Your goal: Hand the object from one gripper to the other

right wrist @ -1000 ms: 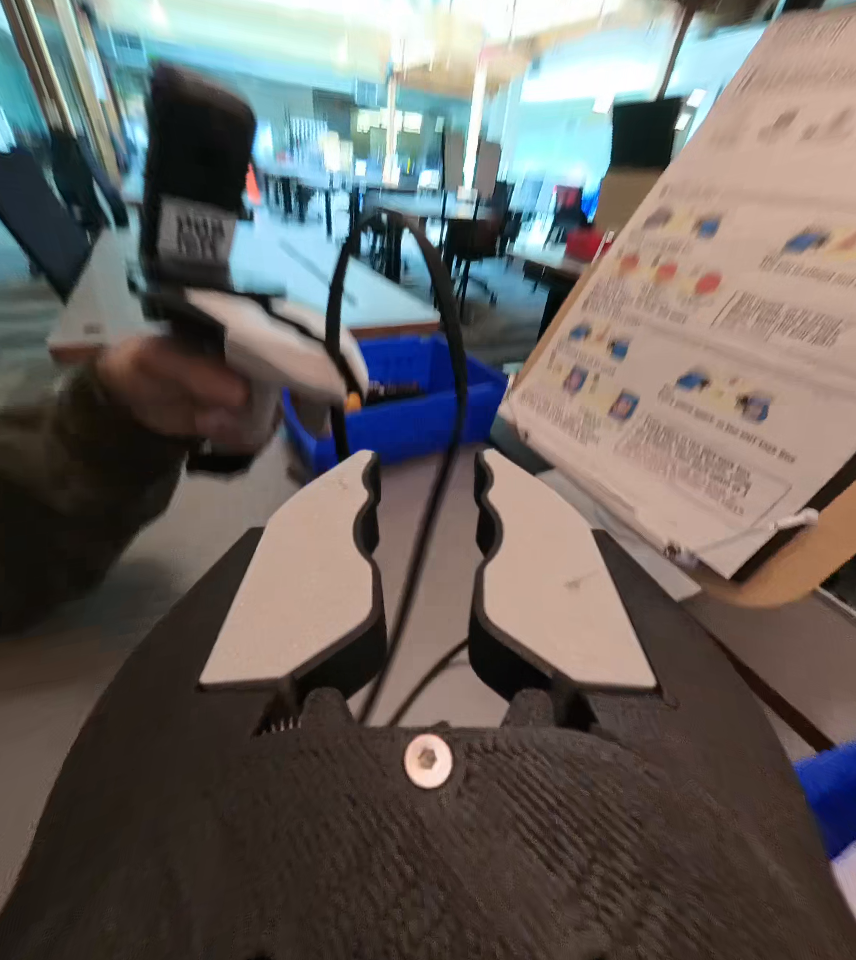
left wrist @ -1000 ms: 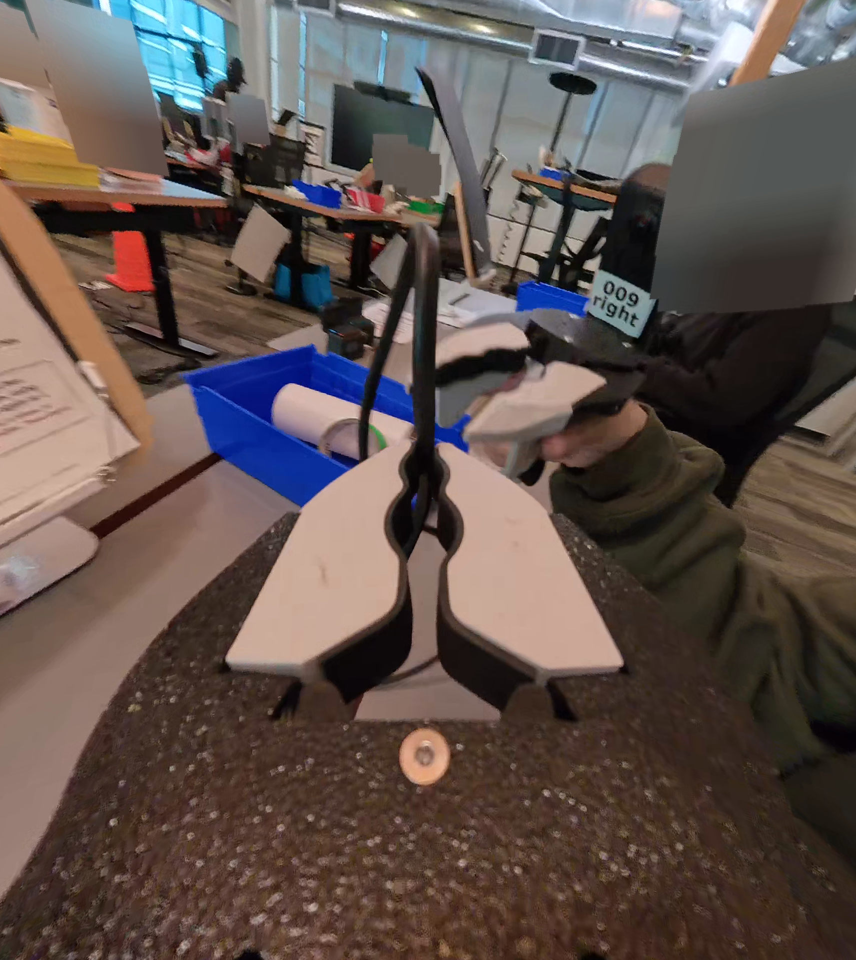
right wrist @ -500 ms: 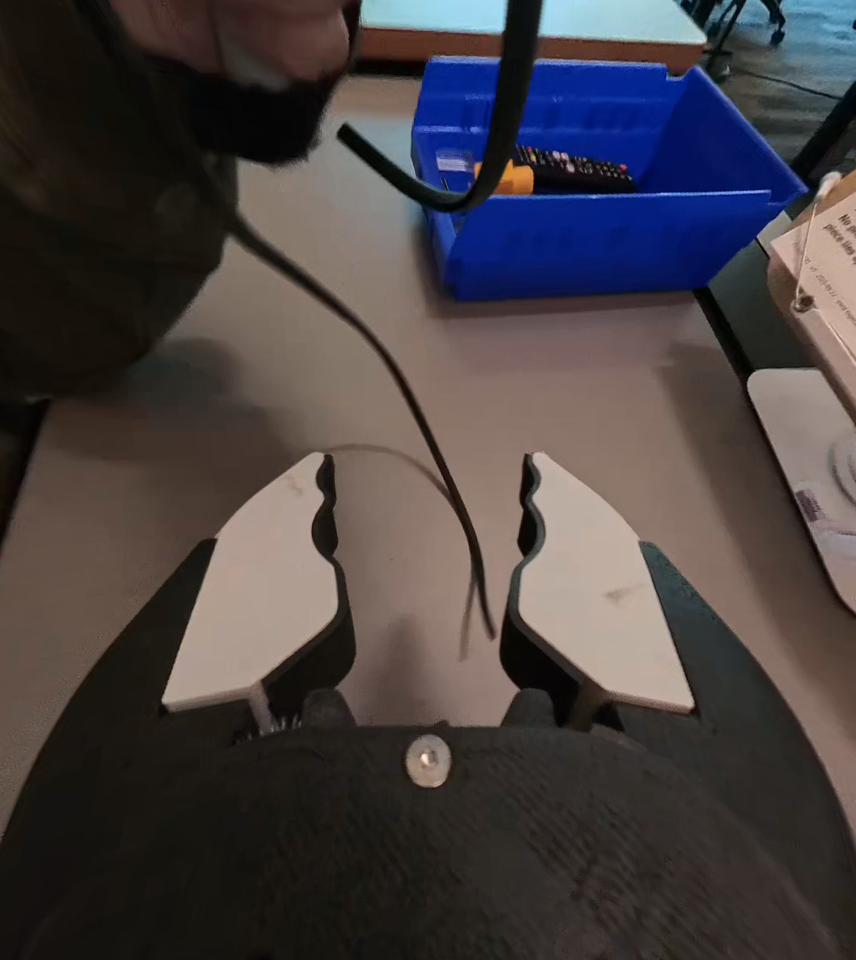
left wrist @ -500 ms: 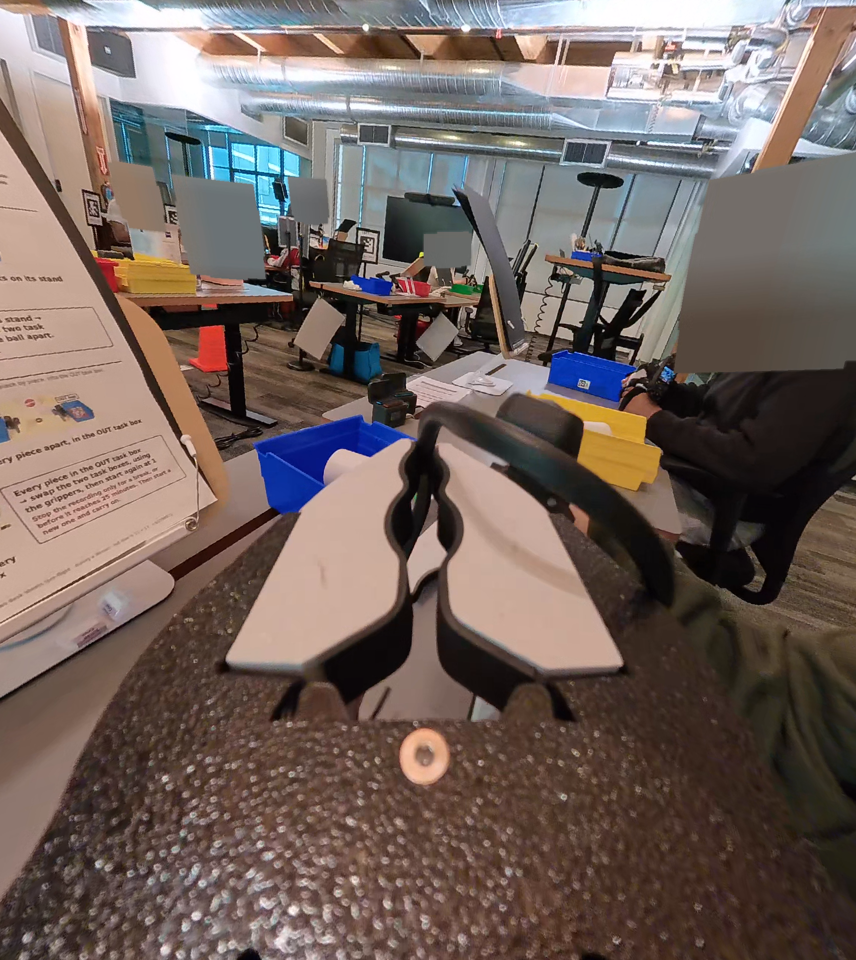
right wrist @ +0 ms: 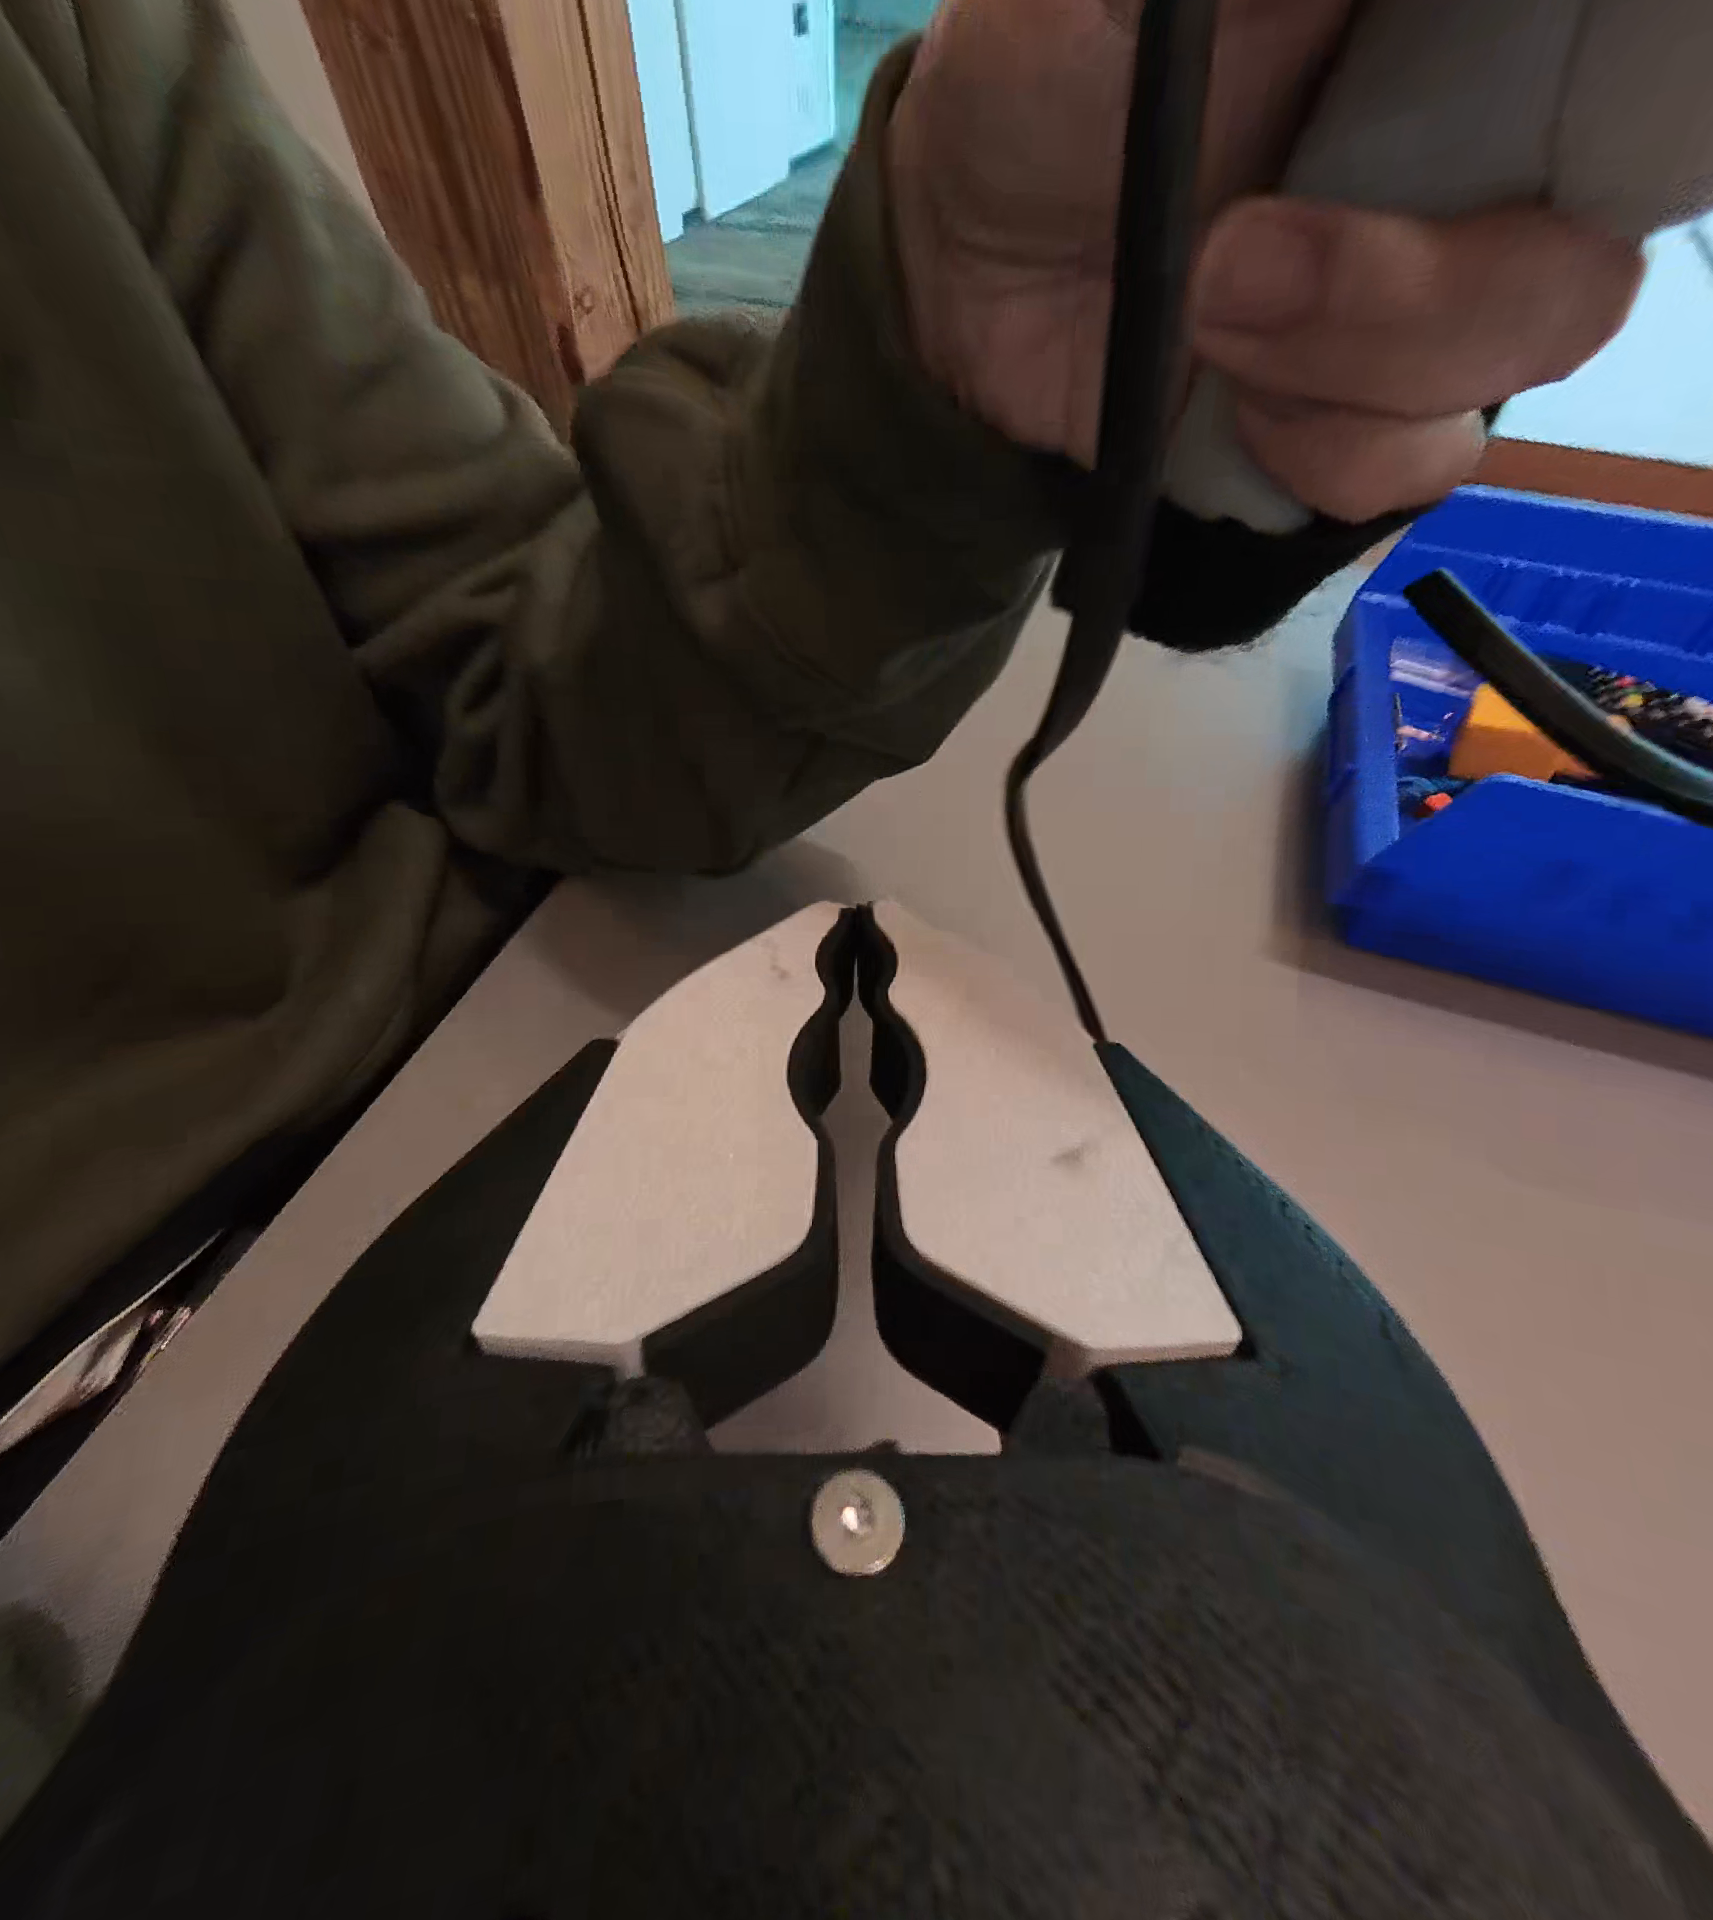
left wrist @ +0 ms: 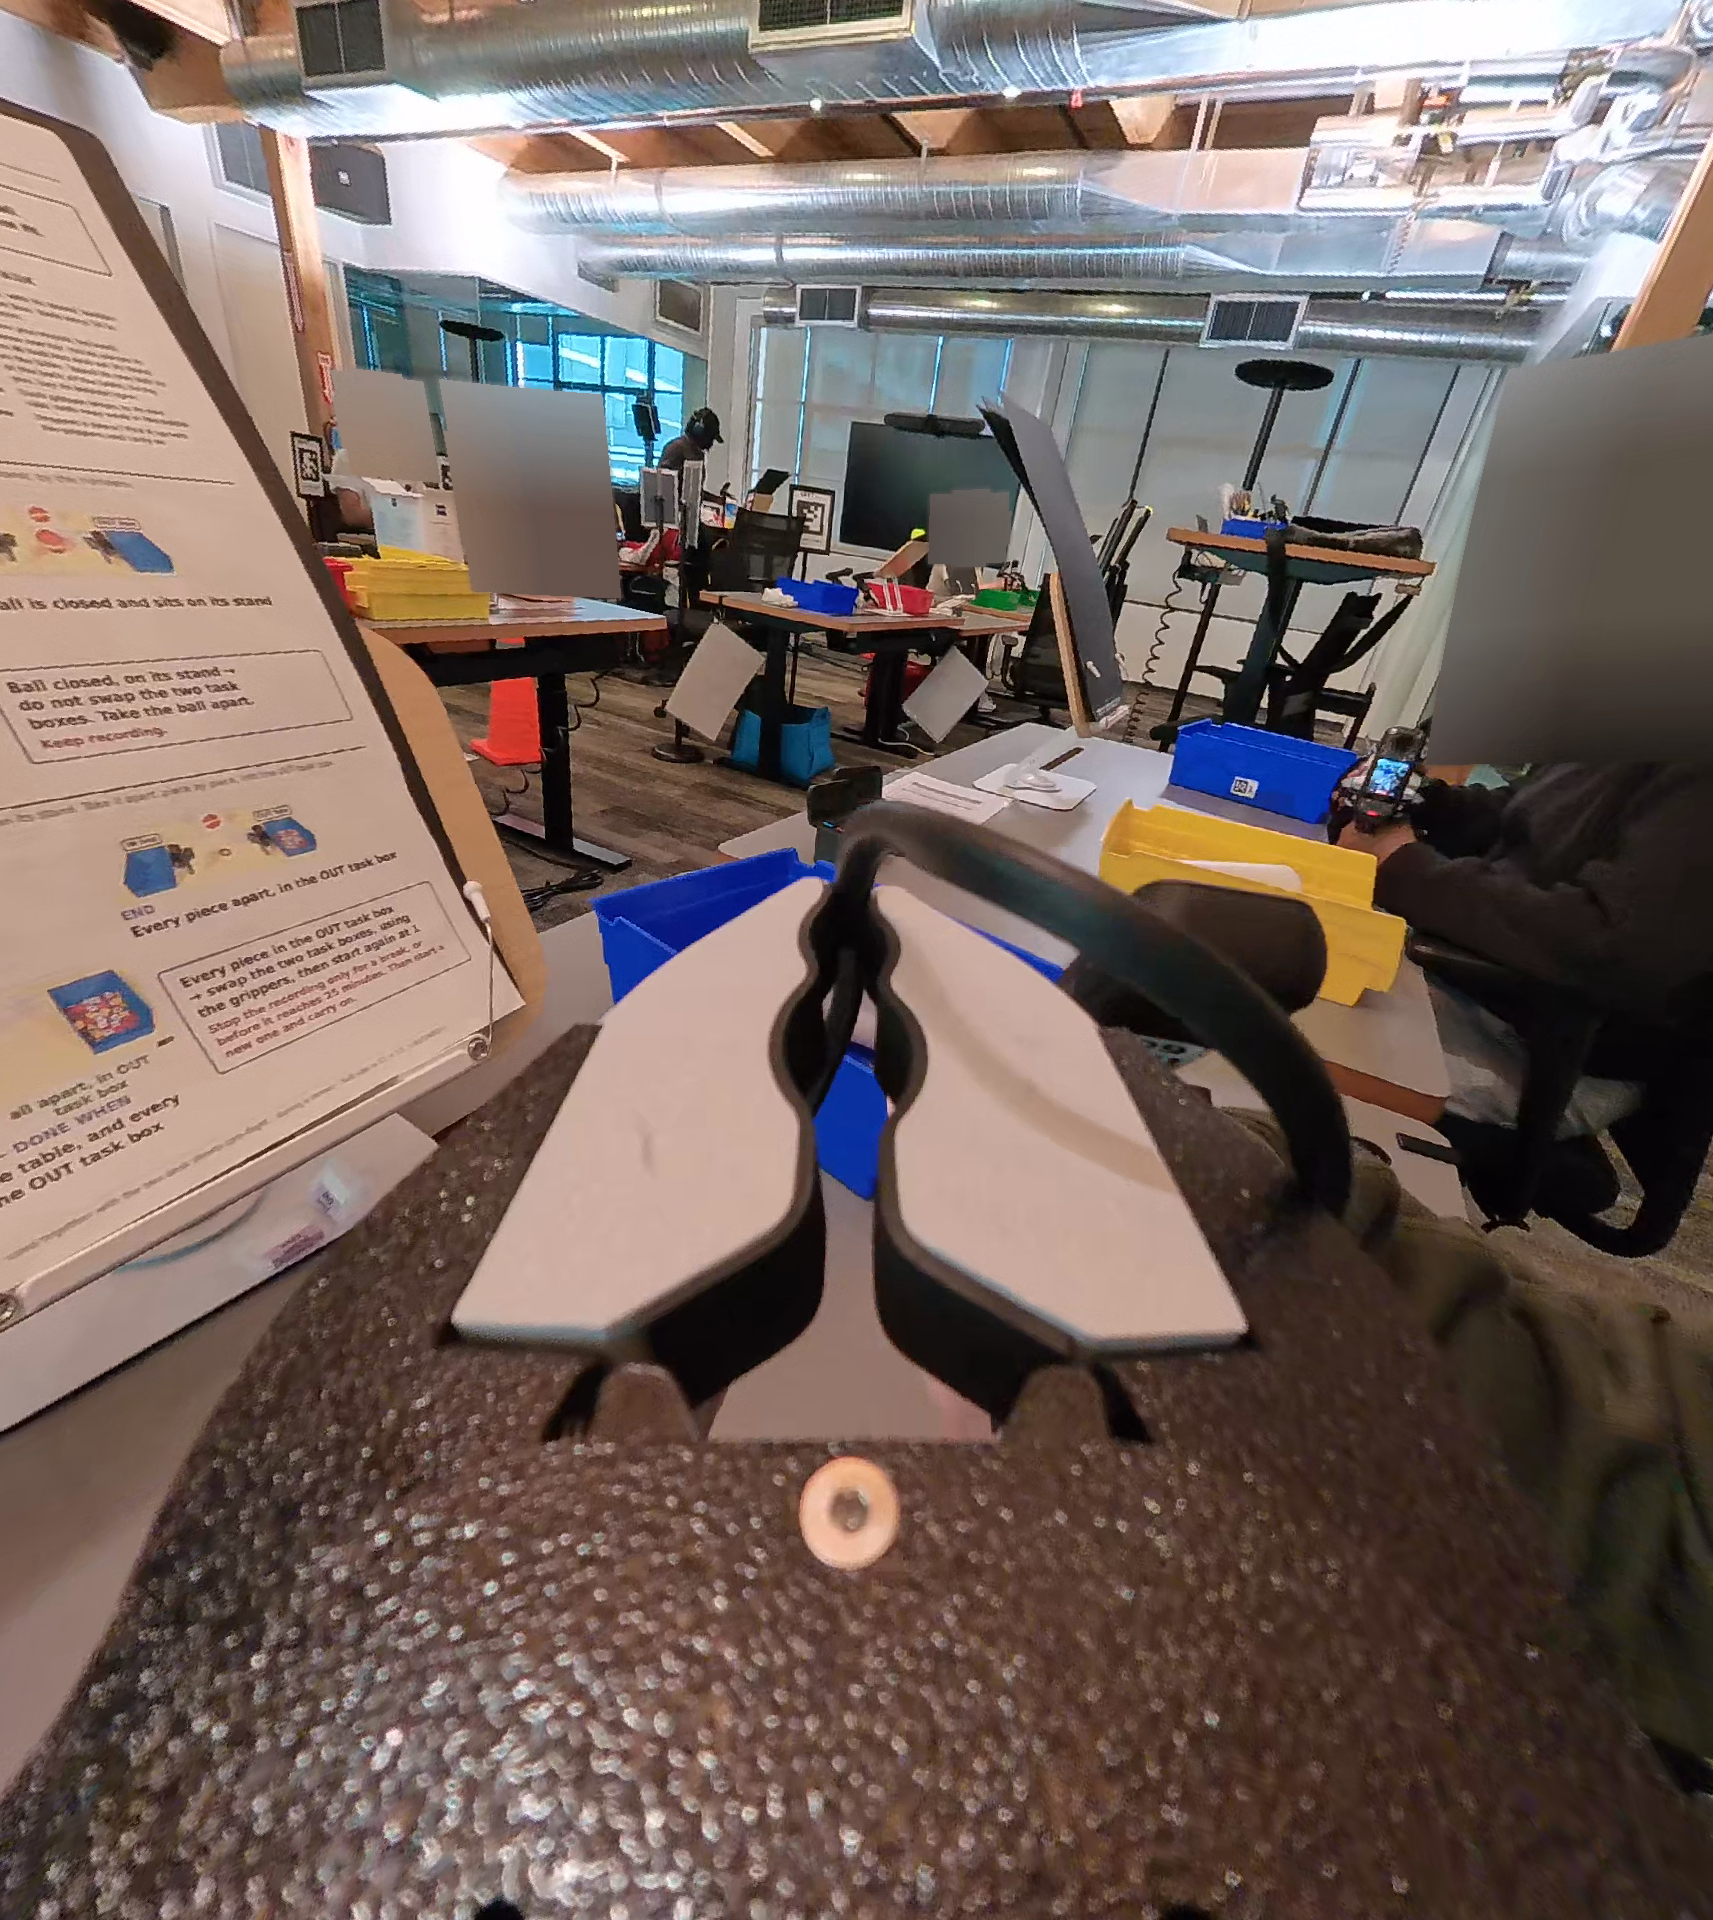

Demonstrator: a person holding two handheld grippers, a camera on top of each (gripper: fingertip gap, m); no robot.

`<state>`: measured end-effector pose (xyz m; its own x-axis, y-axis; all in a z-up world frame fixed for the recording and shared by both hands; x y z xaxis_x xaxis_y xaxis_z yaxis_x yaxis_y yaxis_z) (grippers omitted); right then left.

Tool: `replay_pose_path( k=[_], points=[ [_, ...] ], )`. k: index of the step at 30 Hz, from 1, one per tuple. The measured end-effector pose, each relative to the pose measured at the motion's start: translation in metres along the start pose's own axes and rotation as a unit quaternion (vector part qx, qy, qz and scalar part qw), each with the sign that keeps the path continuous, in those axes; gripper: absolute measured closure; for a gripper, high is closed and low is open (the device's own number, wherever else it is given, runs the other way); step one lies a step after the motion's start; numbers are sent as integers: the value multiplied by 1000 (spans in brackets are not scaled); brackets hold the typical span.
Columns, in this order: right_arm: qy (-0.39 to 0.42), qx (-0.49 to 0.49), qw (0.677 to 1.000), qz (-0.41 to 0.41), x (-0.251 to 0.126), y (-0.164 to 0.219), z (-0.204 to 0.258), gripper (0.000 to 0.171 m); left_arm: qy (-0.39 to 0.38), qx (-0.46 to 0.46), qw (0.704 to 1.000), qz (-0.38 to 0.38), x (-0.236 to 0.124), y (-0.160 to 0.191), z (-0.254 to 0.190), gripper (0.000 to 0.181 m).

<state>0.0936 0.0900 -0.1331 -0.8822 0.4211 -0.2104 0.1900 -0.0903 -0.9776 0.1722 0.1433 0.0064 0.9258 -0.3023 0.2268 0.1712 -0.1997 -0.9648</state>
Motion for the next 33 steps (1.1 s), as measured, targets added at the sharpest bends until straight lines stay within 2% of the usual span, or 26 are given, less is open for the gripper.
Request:
replay_pose_path(
  k=[1,3,5,9,10,11,12,14,17,21,23,25,27,29,33],
  points=[
    [16,3,1000,-13,-1,-3,-4,170,0,-1,1000,0,0,0,0,178],
    [78,24,997,-12,-4,-1,-22,125,-1,1,1000,1,0,1,1,178],
    [122,41,992,-3,-6,4,-38,113,1,3,1000,1,1,1,-1,177],
    [115,24,992,-52,6,-10,-39,126,3,7,1000,4,3,3,-3,178],
    [122,10,991,-57,9,-14,-41,139,3,8,1000,6,3,3,-3,177],
    [122,-6,991,-60,11,-16,-40,164,2,8,1000,6,3,4,-3,178],
    [119,-21,991,-64,12,-19,-39,167,2,7,1000,6,3,3,-3,178],
    [91,-29,994,-58,12,-21,-30,167,0,8,1000,4,2,3,-1,178],
    [96,-44,992,-75,-1,-31,-27,167,-14,12,1000,2,-2,1,6,178],
    [125,-48,974,-184,-38,-72,-25,167,-37,19,998,40,-4,14,22,178],
    [167,-54,956,-237,-62,-94,-25,167,-34,21,994,106,-4,38,28,177],
    [227,-55,941,-247,-85,-105,-29,168,-21,19,982,184,-6,65,31,177],
    [294,-59,925,-233,-107,-108,-34,168,-11,20,972,233,-7,84,32,168],
    [365,-71,905,-208,-127,-107,-39,168,21,20,968,248,-4,93,24,161],
    [410,-104,887,-186,-141,-114,-34,168,115,48,958,257,0,106,-3,154]
  ],
)
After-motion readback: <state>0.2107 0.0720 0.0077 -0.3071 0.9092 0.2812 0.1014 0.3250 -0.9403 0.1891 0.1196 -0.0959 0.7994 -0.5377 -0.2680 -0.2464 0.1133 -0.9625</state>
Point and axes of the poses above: each gripper's, where its closed fingertips meet, x out along the fingers, y out of its underside, z = x × y across the jaws, the point moved 1 cm from there along -x, back along the fingers, and after that the axes turned 8 degrees about -z, right-handed, at the moved point
